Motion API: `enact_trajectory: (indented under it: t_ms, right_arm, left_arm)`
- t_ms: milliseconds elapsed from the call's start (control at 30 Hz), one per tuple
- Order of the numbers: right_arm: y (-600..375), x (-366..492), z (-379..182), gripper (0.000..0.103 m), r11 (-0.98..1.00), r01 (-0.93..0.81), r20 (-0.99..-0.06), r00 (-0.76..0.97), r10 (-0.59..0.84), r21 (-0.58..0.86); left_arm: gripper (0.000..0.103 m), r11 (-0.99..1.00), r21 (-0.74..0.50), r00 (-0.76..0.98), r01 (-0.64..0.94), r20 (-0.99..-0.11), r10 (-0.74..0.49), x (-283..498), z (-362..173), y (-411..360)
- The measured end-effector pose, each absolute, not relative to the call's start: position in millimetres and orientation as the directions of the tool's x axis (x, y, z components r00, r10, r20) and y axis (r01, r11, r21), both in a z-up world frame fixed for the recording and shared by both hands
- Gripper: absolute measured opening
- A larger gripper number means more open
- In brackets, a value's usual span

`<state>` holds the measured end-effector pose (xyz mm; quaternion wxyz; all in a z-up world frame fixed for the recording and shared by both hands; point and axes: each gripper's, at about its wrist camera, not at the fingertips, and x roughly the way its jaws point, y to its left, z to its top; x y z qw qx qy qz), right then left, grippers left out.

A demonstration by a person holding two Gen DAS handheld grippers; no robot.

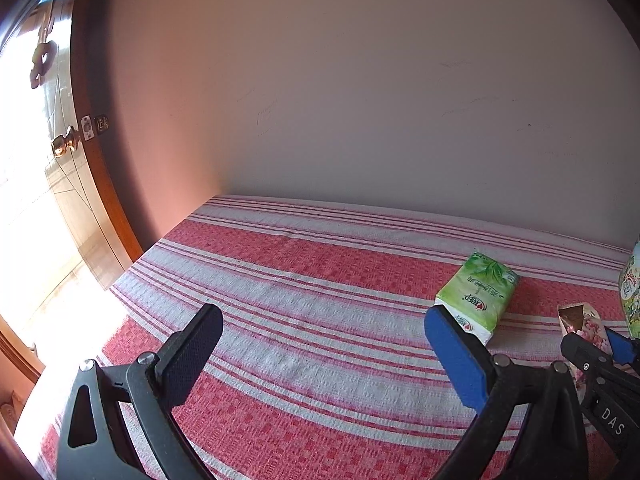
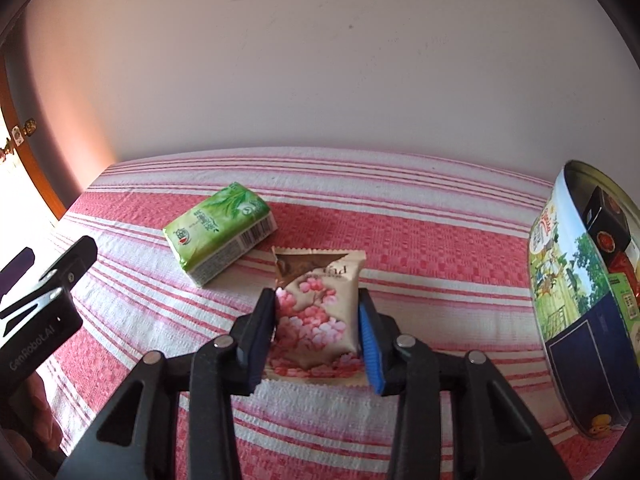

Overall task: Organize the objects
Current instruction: 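Grasp the pink-flowered packet with the right gripper while the left gripper grasps the green tissue pack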

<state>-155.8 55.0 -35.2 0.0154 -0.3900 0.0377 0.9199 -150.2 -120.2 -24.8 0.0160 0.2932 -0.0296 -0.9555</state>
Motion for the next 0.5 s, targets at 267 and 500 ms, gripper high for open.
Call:
enact_trajectory:
  t_ms: [267,500]
  right_arm:
    - [86,-97,-12,0.040,-0.994,-0.092,-0.567,-0.817,0.105,-0.051]
    - [102,-90,-7,0.040,-0.992,-0.120,-0.535,-0.835,0.128,-0.050]
  left_arm:
    - [0.102,-0.987,0.023,-0.813,-0.160,-0.570,0.118,-146,-25,-83]
    - [0.102,-0.946,0.089,-0.744,-0.313,-0.642,0.185,-175,-32,-35]
